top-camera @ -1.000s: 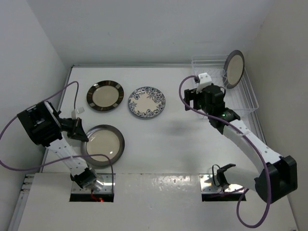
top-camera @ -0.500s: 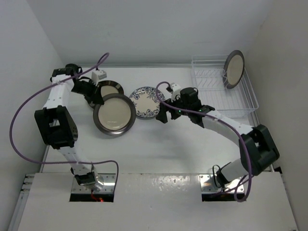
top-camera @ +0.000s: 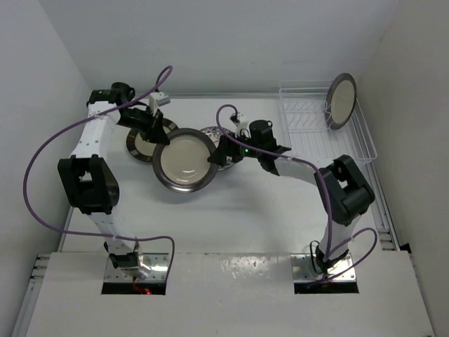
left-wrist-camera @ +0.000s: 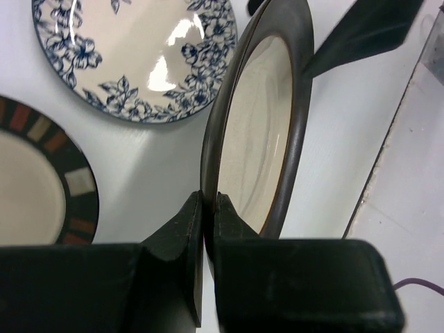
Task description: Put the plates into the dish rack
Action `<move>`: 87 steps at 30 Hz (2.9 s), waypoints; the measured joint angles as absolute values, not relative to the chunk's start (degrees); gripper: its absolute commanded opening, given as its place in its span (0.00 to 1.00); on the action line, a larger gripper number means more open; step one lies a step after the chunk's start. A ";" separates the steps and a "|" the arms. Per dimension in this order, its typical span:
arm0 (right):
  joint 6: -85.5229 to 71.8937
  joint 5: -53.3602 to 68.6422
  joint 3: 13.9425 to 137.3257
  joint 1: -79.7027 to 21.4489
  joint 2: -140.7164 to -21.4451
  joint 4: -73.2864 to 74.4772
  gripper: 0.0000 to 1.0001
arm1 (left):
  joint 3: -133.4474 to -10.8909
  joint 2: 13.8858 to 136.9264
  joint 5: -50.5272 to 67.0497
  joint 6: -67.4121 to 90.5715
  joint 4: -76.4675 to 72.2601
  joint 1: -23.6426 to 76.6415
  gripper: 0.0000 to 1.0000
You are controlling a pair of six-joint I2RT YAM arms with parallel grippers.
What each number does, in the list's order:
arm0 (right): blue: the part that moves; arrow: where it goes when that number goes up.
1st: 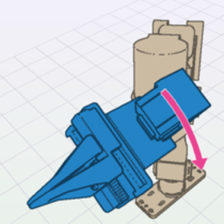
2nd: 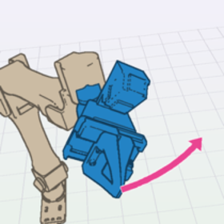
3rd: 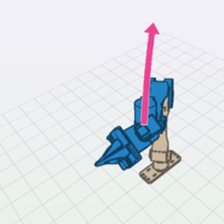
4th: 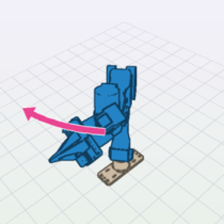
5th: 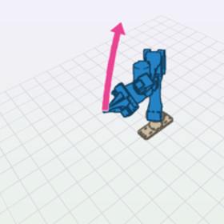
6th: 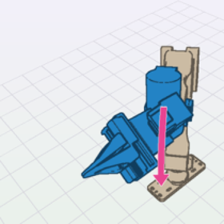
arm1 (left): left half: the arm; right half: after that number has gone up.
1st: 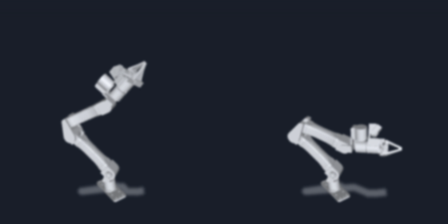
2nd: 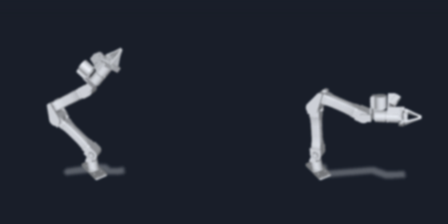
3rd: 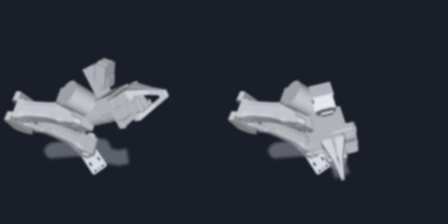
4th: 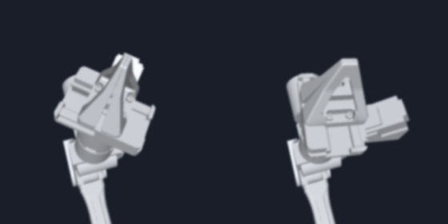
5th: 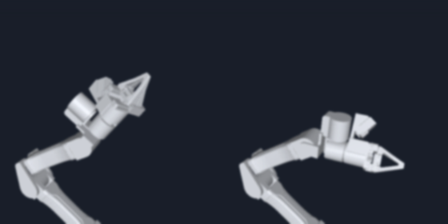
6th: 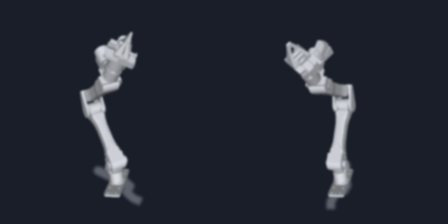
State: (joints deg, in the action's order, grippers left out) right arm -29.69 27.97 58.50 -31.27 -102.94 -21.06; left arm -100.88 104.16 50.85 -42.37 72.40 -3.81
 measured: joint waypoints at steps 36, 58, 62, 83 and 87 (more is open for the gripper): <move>-16.99 1.52 88.16 -1.56 -96.64 1.41 0.00 | -110.93 107.81 9.58 -12.29 52.62 -4.27 1.00; 11.88 -19.11 96.47 8.05 -110.54 4.97 0.00 | -106.91 110.06 8.08 -12.43 53.04 -9.10 1.00; 12.05 -19.62 96.47 7.33 -111.37 4.51 0.00 | -106.83 110.34 8.03 -12.62 52.99 -9.10 1.00; 0.34 -25.23 89.23 5.87 -111.63 -0.86 0.00 | -103.57 110.74 7.68 -13.26 52.69 -9.10 1.00; -0.69 -25.63 88.40 5.85 -111.46 -1.78 0.00 | -102.50 110.74 7.64 -13.30 52.86 -9.10 1.00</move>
